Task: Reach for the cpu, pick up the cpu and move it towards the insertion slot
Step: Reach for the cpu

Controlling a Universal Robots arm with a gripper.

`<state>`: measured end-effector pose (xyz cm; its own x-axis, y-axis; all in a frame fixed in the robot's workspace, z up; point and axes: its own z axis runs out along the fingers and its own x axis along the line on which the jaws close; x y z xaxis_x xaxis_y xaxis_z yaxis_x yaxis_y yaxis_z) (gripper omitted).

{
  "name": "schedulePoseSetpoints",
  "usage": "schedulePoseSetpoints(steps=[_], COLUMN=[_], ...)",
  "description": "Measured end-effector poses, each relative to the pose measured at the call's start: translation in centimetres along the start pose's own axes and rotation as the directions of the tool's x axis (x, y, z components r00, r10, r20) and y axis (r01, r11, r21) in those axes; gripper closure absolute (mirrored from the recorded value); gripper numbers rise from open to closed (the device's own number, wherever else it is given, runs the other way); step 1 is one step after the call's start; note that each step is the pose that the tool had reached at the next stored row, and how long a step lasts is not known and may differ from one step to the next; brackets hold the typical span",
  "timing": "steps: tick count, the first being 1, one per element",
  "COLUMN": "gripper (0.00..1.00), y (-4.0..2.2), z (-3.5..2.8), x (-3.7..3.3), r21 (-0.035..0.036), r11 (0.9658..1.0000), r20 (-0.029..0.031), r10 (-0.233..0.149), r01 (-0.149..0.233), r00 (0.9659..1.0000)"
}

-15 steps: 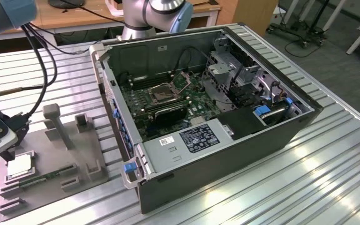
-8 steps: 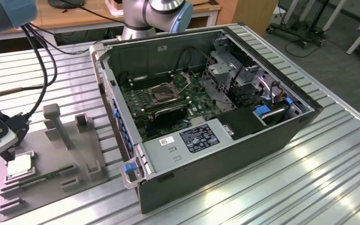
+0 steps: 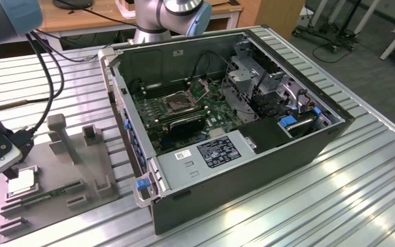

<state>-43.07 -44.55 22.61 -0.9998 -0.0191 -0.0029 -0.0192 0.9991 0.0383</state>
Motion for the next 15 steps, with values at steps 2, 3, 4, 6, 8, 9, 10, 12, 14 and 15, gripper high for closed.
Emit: schedulePoseSetpoints(steps=[2,3,4,6,8,9,10,12,14,15], gripper=[0.89,0.89,0.89,0.89,0.89,0.89,0.89,0.89,0.89,0.89], y=[-0.01,-0.01,-0.01,-0.01,-0.02,-0.02,-0.03,-0.04,-0.03,-0.04], z=[0.14,0.18,0.20,0.25,0.45,0.56,0.69,0.85,0.85,0.85], x=[0.00,0.00,0.01,0.00,0.00,0.00,0.00,0.00,0.01,0.01], r21=[0.0000,0.0001,0.0002,0.0000,-0.0001,0.0001,0.0000,0.0000,0.0001,0.0001], r11=[1.0000,1.0000,1.0000,1.0000,1.0000,1.0000,1.0000,1.0000,1.0000,1.0000], r20=[0.0000,-0.0001,-0.0003,-0.0002,0.0001,-0.0001,-0.0001,0.0000,-0.0002,-0.0003], r10=[0.000,0.000,0.000,0.000,0.000,0.000,0.000,0.000,0.000,0.000], r01=[0.000,0.000,0.000,0.000,0.000,0.000,0.000,0.000,0.000,0.000], r00=[1.0000,1.0000,1.0000,1.0000,1.0000,1.0000,1.0000,1.0000,1.0000,1.0000])
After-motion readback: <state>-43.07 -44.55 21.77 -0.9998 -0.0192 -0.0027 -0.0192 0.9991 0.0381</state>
